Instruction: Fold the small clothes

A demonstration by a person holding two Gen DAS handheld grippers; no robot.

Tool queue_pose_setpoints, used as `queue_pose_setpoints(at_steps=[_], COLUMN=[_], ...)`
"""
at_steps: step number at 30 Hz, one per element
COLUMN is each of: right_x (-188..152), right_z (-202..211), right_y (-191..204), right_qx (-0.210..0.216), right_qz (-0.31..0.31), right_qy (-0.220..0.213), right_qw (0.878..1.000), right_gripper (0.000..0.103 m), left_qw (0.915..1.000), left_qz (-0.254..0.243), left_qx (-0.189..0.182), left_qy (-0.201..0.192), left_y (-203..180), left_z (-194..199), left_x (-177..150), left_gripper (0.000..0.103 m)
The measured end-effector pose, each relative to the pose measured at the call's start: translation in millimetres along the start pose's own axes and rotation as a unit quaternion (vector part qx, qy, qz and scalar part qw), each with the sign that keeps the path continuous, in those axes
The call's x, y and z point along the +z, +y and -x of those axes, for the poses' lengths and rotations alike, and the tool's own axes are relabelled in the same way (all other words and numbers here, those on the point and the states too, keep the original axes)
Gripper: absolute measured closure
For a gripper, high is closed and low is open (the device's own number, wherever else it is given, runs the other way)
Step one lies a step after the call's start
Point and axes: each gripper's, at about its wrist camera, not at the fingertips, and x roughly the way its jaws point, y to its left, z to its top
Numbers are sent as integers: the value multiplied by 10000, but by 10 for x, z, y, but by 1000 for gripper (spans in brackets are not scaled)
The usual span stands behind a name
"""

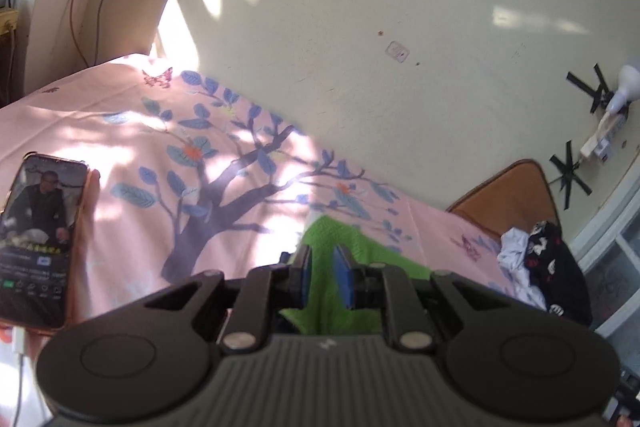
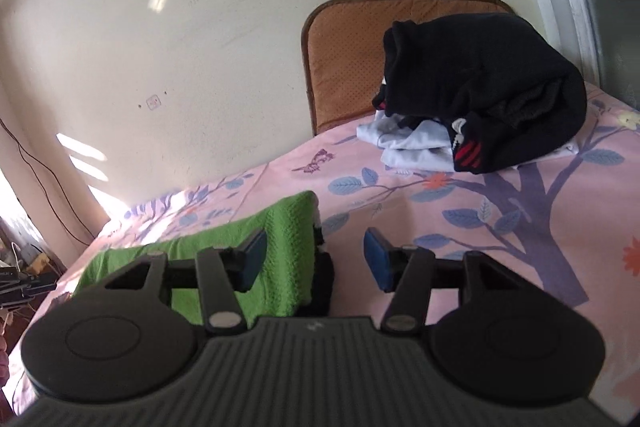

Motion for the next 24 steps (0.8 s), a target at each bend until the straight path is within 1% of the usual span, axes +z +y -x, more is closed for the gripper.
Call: queue_pose_setpoints(at_steps=[1,2,5,7,8,9,11,12,13,15,17,19,21,24], right_x=[10,17,-17,-77,-107,-138,-197,-223,-247,-264,-245,-270,-285,-303], right_z=[-40,-91,-332,-564,-682,-799,-1016,-1113,-1175,-1168,-1104,-1021,-952,-919], right_y=[114,225,594,812,899,975,1050,1023,957,765,577,480,461,488], right_qx=[146,257,664,925,983,994,904,782,651,594,665,705,706,682], right_qz=[146,313,827,1099,1221,1332,1451,1415,1341,1058,608,333,255,302], right_qy=[-12,8,238,526,694,842,1077,1185,1263,1137,1082,992,947,900], right_qw=[9998,9992,9941,9882,9852,9825,9794,9797,9807,9861,9900,9920,9927,9931], right_gripper=[46,46,48,55,66,74,75,76,78,102,103,103,102,102], left_qw=[9999,9993,9952,9920,9903,9889,9865,9858,9846,9807,9789,9774,9759,9746], left_qz=[-44,-174,-719,-872,-884,-910,-1089,-1189,-1383,-1708,-1849,-1967,-2072,-2146], left_qx=[-155,-322,-582,-678,-779,-830,-704,-609,-556,-535,-508,-463,-404,-378], left_qy=[25,108,327,611,742,832,1003,1017,916,782,706,615,561,516], left_y=[-82,-208,-568,-744,-799,-843,-902,-908,-891,-882,-889,-914,-947,-965], left_z=[-55,-153,-481,-742,-859,-952,-1123,-1174,-1188,-1156,-1120,-1104,-1095,-1087], left_x=[-1,-34,-207,-315,-363,-399,-539,-588,-651,-716,-746,-778,-801,-811], left_gripper=[83,82,80,80,80,80,80,81,86,88,88,88,87,88])
